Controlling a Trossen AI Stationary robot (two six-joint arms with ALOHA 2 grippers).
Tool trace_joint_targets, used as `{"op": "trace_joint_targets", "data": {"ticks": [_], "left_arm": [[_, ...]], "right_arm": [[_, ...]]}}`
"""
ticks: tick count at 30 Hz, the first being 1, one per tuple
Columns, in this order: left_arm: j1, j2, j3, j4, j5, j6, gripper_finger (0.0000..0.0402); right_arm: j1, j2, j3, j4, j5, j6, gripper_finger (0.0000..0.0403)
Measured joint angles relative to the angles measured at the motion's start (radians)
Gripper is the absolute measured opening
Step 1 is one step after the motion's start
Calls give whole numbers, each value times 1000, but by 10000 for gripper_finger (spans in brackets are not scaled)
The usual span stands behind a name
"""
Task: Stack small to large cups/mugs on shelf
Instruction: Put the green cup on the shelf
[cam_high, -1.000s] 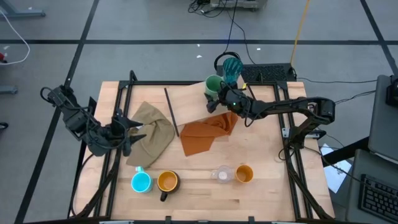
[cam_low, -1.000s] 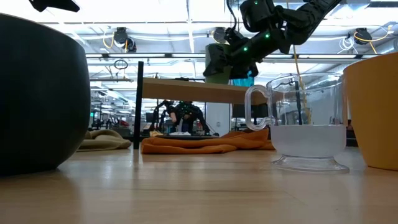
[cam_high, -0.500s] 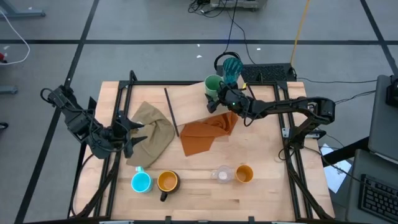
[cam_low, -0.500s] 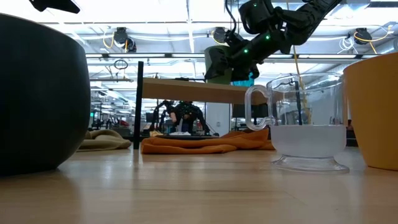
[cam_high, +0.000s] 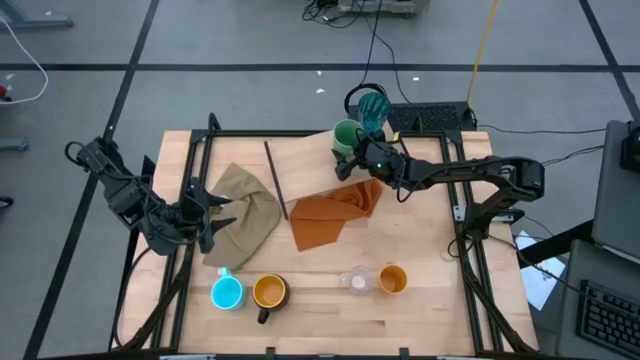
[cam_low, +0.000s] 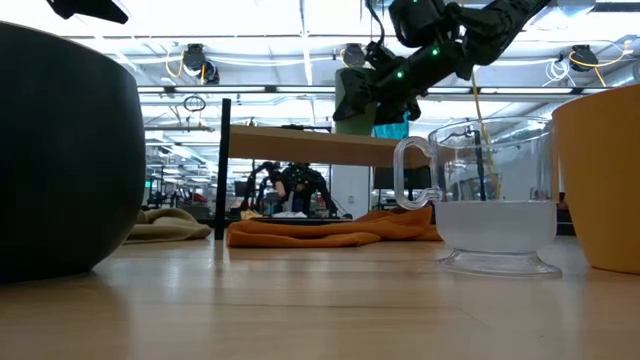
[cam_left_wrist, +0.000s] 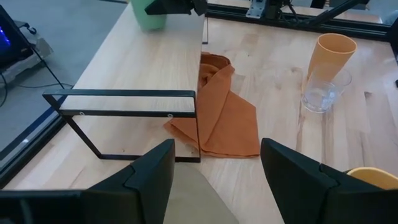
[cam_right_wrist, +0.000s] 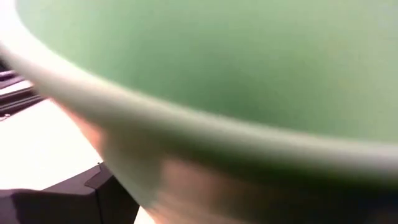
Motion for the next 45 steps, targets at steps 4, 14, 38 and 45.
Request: {"op": "trace_joint_targets", "data": {"ticks": [4,14,38,45], "left_arm": [[0,0,0,-1,0,-10,239],[0,0,0,0,0,-11,239],[0,0,0,2,1,-15,239],[0,0,0,2,1,-21,239]], "right_arm": [[0,2,0,-15,-1,1,355],[-2,2,0,-24,-54,8,355],[6,2,74,-149,-52,-23,355],[6,2,74,-150,-52,-26,354]]}}
